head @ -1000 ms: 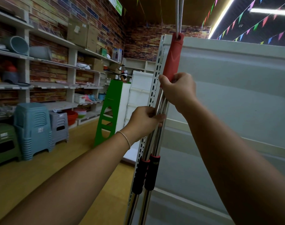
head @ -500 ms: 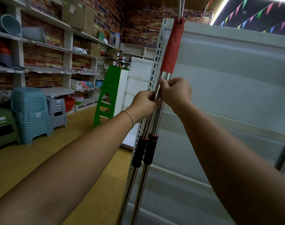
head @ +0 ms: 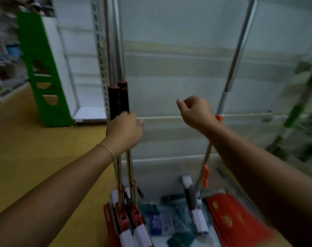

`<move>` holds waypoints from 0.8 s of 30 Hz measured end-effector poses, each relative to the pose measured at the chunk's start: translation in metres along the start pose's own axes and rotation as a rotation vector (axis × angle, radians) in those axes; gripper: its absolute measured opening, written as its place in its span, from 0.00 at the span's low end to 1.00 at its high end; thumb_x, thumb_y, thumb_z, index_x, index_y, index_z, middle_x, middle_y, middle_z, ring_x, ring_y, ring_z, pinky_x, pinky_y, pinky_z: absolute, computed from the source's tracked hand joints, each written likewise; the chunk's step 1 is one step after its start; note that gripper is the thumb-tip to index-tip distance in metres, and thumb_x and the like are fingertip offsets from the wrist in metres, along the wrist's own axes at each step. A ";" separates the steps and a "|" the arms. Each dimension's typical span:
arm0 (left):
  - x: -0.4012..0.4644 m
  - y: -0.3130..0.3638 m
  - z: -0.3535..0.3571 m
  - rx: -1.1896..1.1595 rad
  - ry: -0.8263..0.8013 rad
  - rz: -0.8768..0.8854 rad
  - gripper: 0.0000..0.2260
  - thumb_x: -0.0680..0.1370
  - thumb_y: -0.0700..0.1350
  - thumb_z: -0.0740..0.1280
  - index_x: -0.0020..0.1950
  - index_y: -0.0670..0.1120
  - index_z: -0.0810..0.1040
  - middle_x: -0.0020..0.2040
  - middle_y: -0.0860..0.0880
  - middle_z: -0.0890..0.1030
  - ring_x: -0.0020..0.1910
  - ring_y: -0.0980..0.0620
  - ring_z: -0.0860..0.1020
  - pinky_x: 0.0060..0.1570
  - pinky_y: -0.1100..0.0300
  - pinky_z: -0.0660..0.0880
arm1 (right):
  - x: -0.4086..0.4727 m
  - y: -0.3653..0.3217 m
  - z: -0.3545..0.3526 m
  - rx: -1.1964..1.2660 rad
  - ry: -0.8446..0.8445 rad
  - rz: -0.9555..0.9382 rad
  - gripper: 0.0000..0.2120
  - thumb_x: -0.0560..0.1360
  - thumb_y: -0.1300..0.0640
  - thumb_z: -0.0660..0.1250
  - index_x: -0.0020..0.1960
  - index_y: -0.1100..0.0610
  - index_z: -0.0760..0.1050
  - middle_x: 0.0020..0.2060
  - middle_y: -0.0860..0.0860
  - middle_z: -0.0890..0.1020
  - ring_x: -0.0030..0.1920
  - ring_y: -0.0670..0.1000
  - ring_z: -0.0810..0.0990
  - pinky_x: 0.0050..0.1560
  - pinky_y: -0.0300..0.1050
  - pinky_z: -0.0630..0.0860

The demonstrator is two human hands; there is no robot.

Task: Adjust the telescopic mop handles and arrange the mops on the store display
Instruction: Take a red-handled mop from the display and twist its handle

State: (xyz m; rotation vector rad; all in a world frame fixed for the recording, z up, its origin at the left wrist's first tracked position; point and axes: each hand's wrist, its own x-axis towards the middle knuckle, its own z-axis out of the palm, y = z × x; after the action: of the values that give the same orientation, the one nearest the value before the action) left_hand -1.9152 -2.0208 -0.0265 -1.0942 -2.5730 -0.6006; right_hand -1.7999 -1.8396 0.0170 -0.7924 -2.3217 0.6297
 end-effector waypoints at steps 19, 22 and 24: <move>0.011 0.388 0.069 -0.189 -0.176 0.528 0.20 0.80 0.55 0.59 0.63 0.42 0.75 0.60 0.37 0.79 0.60 0.37 0.76 0.59 0.47 0.74 | -0.087 0.245 -0.271 -0.159 0.350 0.267 0.18 0.79 0.46 0.64 0.47 0.59 0.83 0.43 0.56 0.86 0.49 0.58 0.83 0.50 0.49 0.77; 0.003 0.461 0.085 -0.268 -0.206 0.591 0.18 0.80 0.54 0.60 0.61 0.42 0.76 0.58 0.37 0.80 0.58 0.37 0.77 0.55 0.48 0.75 | -0.103 0.294 -0.319 -0.159 0.377 0.335 0.15 0.79 0.46 0.64 0.46 0.57 0.83 0.43 0.53 0.85 0.48 0.55 0.82 0.48 0.45 0.74; -0.002 0.510 0.095 -0.318 -0.229 0.634 0.17 0.80 0.53 0.61 0.57 0.41 0.77 0.54 0.37 0.81 0.55 0.36 0.78 0.52 0.49 0.76 | -0.116 0.326 -0.353 -0.181 0.380 0.380 0.15 0.79 0.46 0.64 0.46 0.56 0.82 0.41 0.52 0.84 0.47 0.54 0.82 0.46 0.44 0.73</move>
State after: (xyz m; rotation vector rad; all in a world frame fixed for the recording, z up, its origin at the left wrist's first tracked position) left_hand -1.5490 -1.6574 0.0241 -2.0689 -2.1355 -0.7565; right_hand -1.3667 -1.6019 0.0284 -1.3315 -1.9113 0.3829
